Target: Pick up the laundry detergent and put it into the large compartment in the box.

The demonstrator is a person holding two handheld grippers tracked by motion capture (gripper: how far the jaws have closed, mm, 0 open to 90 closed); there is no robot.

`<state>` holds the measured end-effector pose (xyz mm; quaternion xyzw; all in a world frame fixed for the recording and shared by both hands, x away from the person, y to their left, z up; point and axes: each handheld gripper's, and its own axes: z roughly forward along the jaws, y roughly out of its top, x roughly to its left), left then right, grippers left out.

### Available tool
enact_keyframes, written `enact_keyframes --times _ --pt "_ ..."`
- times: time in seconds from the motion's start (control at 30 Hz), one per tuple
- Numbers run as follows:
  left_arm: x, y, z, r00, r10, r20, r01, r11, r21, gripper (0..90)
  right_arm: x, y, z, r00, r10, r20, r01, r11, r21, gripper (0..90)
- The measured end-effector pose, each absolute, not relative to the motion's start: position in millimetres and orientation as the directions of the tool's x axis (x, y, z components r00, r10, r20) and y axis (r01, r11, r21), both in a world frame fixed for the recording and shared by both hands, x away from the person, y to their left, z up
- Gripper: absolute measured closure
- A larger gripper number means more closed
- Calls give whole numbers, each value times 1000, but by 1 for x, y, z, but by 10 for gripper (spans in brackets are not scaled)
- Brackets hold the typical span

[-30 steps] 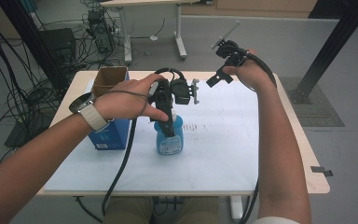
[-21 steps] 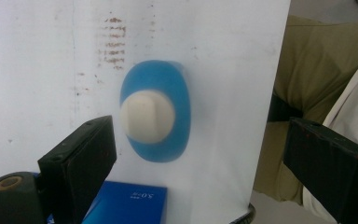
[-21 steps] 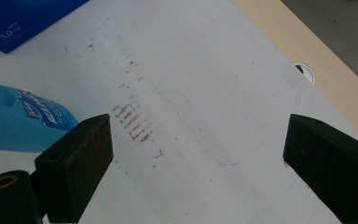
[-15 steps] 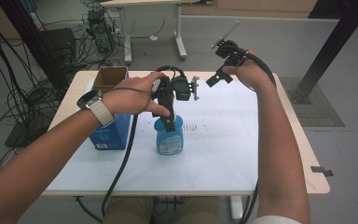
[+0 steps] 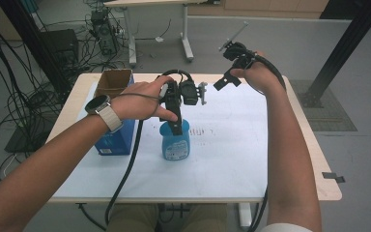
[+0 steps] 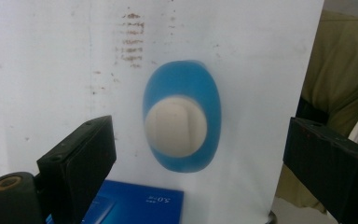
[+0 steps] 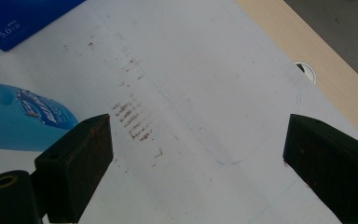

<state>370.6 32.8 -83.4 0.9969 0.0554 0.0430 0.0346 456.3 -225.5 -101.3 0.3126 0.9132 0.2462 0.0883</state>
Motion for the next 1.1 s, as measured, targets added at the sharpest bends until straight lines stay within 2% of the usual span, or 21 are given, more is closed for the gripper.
enact_keyframes --times 0.5,1.1 --pt "373 30 -99 989 119 85 114 -991 65 98 458 -223 -102 -793 610 -6 524 687 504 81" --pt "374 29 -101 988 127 88 122 -991 61 98 457 -224 -102 -793 610 -5 523 685 506 80"
